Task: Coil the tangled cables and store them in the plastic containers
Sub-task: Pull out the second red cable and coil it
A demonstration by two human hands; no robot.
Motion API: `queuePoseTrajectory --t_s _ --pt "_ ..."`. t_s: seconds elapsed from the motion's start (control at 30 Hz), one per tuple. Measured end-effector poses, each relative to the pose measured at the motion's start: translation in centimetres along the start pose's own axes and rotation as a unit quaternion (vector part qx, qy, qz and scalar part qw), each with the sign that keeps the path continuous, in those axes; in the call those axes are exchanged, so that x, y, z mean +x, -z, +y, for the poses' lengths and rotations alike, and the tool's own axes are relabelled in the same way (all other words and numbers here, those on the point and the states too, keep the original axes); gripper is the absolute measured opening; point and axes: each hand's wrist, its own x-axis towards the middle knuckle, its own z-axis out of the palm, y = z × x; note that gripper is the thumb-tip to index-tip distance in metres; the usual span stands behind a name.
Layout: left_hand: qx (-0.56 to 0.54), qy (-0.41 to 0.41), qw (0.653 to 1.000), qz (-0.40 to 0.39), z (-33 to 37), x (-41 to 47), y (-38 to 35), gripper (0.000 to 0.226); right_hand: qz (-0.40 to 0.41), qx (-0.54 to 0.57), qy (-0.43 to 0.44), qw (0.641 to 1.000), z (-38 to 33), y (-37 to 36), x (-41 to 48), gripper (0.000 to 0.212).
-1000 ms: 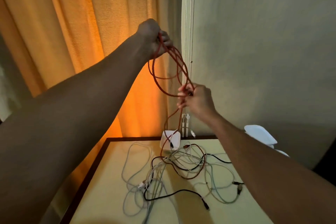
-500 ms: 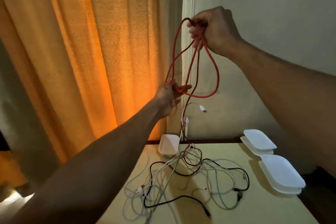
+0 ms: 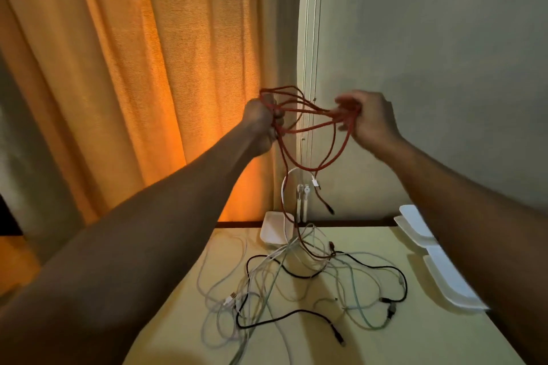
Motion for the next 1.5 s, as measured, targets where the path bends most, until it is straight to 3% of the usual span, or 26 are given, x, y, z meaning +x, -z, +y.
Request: queuePoseTrajectory --t_s 0.07,0.17,0.27,0.43,0.6,0.8,0.93,1.1,1.2,1.3,1.37,1.5 --pt "-0.006 -0.002 1.0 0.013 2.2 -0.1 -0.5 0.032 -0.041 -0.061 -0.002 0.997 2.9 -1.3 -2.1 0.031" --pt "-0.008 -0.014 1.0 0.01 4.9 -0.3 -1.8 0.03 -0.129 0.023 -0.055 0.99 5.2 -3.7 -4.9 0.057" --pt "0.0 -0.018 1.0 -0.007 6.6 -0.6 -3.0 0.029 -0.17 0.063 -0.071 0.981 5.3 -6.1 -6.6 0.06" --pt "-0.031 -0.002 0.999 -0.039 7.6 -1.0 -3.1 0.035 -0.125 0.107 -0.052 0.985 4.4 -7.7 -6.6 0.027" --pt "-0.084 0.024 0.994 -0.058 6.7 -1.1 -1.6 0.036 -0.132 0.084 -0.046 0.987 4.1 -7.0 -6.2 0.015" --pt "0.038 0.024 0.998 -0.041 1.9 -0.5 2.0 0.037 -0.022 0.093 -0.048 0.994 3.6 -4.9 -4.1 0.007" --pt "0.05 0.084 0.994 -0.046 -3.6 -0.7 5.0 0.065 0.005 0.116 -0.036 0.993 2.0 -3.7 -2.4 0.011" --pt "0.029 0.147 0.983 -0.108 -9.7 -2.6 5.9 0.075 -0.022 0.142 -0.034 0.989 1.3 -3.7 -1.1 0.009" --pt "0.048 0.145 0.973 -0.171 -12.8 -4.0 5.9 0.101 -0.002 0.128 -0.066 0.99 1.9 -3.7 -0.9 0.007" --pt "0.143 0.113 0.962 -0.202 -15.4 -4.9 6.3 0.11 0.018 0.139 -0.091 0.986 2.8 -3.5 -0.7 0.016" --pt "0.206 0.077 0.954 -0.205 -16.4 -5.5 6.5 0.093 0.026 0.116 -0.095 0.988 3.4 -3.0 -0.5 0.021" --pt "0.303 -0.048 0.935 -0.178 -18.1 -5.5 8.4 0.022 0.037 0.076 -0.103 0.991 4.3 -1.4 0.3 0.022"
